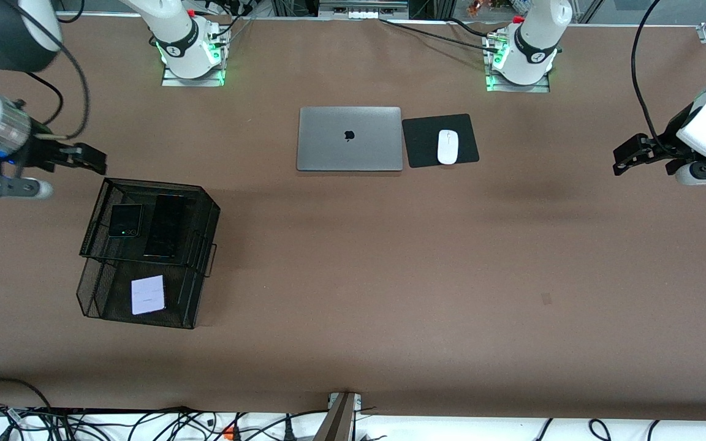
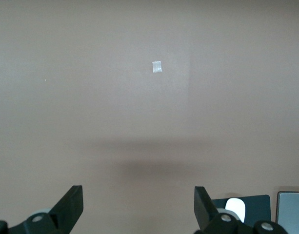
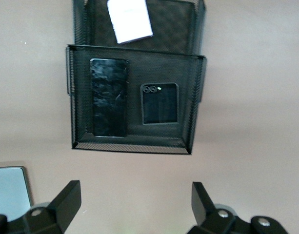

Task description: Place phones with both arms

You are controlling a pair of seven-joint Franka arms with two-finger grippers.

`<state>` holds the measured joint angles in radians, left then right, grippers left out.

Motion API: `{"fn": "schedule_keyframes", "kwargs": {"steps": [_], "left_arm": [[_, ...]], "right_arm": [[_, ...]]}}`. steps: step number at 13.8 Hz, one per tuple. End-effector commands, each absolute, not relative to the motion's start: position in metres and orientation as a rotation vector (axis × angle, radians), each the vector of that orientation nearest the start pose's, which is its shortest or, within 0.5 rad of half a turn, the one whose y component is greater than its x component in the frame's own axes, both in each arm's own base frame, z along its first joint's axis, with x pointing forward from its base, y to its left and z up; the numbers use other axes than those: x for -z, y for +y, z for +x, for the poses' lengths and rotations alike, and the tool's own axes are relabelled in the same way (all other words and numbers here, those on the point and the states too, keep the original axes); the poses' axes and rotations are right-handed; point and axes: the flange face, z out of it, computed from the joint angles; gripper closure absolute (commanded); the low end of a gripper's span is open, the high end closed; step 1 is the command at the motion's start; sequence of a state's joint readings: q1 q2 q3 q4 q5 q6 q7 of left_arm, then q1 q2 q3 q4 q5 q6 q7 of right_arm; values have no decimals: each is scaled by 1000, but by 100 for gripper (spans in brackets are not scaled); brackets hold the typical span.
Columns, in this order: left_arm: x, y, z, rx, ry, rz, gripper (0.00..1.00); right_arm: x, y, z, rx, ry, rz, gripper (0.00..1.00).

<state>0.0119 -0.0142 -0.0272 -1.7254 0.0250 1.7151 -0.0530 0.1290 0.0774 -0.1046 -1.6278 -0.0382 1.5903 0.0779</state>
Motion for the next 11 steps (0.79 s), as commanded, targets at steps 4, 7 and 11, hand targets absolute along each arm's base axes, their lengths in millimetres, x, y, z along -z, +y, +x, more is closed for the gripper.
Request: {"fn": "schedule_keyframes", "kwargs": {"steps": [4,7,11], "left_arm": [[-576,-7,556,7,-22,-3099,0],[-577,-7,557,11,-20,-3099,0],[-579,-7,557,14,-27,-3099,0]], "right_arm": [[-578,-27,552,-163,62,-3186,0],[-583,-30,553,-142,23,-3186,0],[-585,-36,556,-120,-33,-3212,0]]}}
